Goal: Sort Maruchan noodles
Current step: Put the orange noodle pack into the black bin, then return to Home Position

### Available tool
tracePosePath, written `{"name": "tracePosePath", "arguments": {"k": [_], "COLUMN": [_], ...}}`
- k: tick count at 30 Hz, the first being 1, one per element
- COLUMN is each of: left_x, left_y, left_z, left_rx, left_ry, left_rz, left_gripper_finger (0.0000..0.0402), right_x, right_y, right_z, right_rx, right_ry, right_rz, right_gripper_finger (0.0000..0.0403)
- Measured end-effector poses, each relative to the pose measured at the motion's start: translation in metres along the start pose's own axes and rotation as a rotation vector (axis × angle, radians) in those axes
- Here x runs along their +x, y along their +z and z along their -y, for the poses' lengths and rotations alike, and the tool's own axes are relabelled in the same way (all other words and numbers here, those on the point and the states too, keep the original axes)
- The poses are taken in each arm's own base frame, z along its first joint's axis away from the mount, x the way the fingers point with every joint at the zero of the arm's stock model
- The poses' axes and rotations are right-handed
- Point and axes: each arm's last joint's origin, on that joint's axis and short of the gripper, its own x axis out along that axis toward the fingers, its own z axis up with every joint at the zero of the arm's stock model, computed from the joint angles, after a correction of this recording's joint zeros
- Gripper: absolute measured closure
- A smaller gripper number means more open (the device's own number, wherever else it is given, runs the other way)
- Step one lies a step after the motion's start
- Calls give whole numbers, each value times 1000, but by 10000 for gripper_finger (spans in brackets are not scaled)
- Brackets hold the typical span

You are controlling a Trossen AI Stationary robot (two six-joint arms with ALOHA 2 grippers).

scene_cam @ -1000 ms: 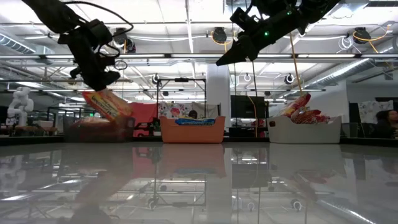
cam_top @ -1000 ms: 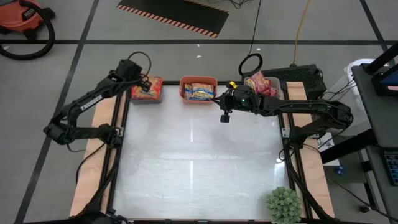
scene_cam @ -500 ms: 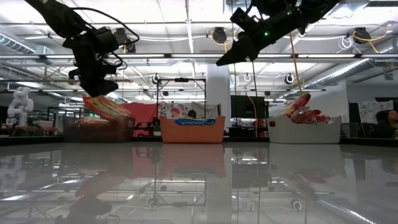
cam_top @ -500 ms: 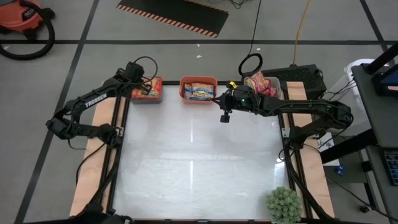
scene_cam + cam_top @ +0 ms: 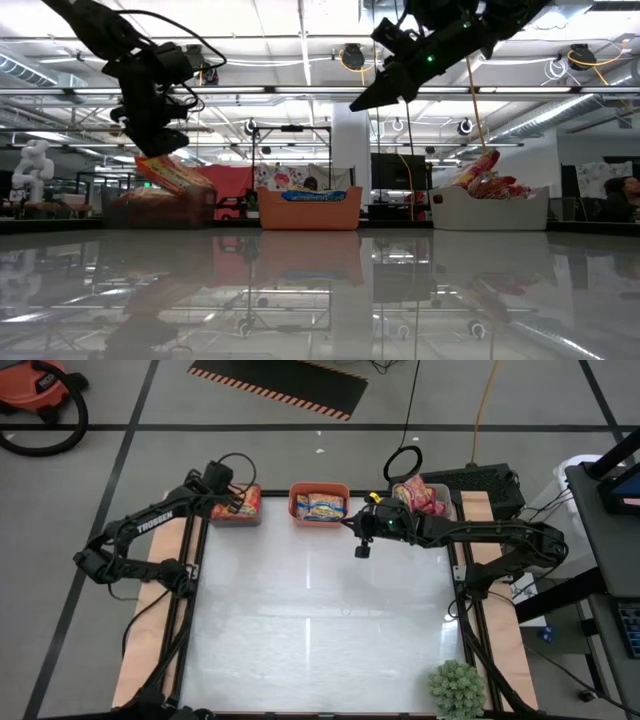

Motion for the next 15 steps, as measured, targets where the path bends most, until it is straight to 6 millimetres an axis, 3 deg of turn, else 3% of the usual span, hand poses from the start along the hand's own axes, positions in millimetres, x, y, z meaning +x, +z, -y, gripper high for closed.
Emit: {"name": "tracePosePath", "arguments": {"k": [4, 12, 15], "left_x": [-5, -37, -37], "left_y": [1, 24, 26], "left_z": [0, -12, -8], "left_rx": [28, -11, -12], "left_ry": [10, 15, -98], "left_rz": [-34, -65, -35], "left_gripper_finger": [220, 220, 220], "right_x": [1, 1, 1], "right_y": [-4, -6, -5], "right_z": [1, 2, 3], "right_rx": [3, 12, 22], "right_ry": [-5, -9, -15], "right_rz": [-8, -12, -2], "right_gripper_finger": [403, 403, 403]}}
